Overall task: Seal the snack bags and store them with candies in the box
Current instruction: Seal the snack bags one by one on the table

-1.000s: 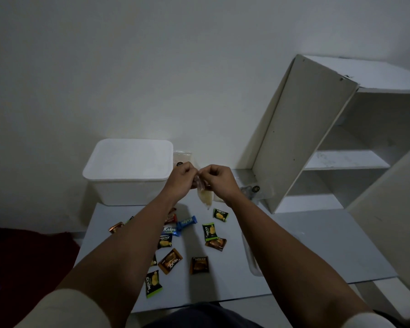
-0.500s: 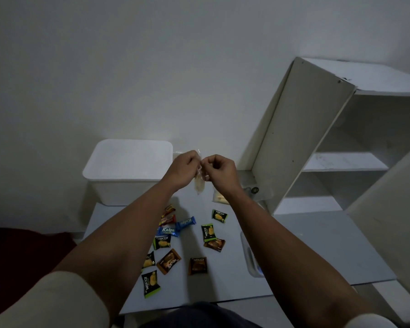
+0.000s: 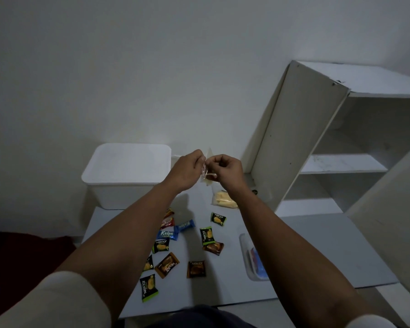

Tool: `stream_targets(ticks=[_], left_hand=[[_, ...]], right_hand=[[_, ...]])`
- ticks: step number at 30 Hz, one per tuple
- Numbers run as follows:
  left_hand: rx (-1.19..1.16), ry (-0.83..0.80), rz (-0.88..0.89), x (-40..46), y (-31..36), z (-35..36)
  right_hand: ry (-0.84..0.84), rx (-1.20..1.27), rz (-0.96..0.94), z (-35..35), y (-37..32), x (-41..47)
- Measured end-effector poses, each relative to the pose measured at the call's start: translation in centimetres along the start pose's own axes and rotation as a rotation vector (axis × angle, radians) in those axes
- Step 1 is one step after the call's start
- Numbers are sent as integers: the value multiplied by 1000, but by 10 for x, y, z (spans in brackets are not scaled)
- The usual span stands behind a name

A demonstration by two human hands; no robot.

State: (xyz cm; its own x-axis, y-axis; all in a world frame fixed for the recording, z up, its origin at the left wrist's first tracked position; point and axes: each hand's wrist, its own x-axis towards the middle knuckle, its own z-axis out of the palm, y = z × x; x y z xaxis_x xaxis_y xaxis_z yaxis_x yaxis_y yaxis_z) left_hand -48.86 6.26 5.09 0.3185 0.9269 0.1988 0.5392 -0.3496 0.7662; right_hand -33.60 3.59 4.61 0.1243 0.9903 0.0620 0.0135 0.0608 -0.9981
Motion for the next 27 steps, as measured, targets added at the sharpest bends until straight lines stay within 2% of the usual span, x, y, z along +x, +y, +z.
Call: stream_targets(ticks=[6, 11, 16, 18, 21, 22, 27], left_hand=[[5, 17, 3, -3, -3, 8], [-50, 15, -101, -5, -9, 10], [-216, -4, -231, -7, -11, 10], [-194, 61, -239, -8, -12, 8], [-132, 243, -239, -10, -22, 3], [-169, 241, -235, -10, -26, 1], [-386, 32, -254, -14, -31, 0]], right_hand=[[-15, -17, 23, -4, 7, -1], [-76, -37, 50, -7, 10, -2], [-48, -251, -2, -4, 26, 1], [-17, -306, -25, -5, 28, 3], [-44, -300, 22, -9, 24, 2], [-73, -304, 32, -11, 21, 1], [-147, -362, 10, -14, 17, 3]])
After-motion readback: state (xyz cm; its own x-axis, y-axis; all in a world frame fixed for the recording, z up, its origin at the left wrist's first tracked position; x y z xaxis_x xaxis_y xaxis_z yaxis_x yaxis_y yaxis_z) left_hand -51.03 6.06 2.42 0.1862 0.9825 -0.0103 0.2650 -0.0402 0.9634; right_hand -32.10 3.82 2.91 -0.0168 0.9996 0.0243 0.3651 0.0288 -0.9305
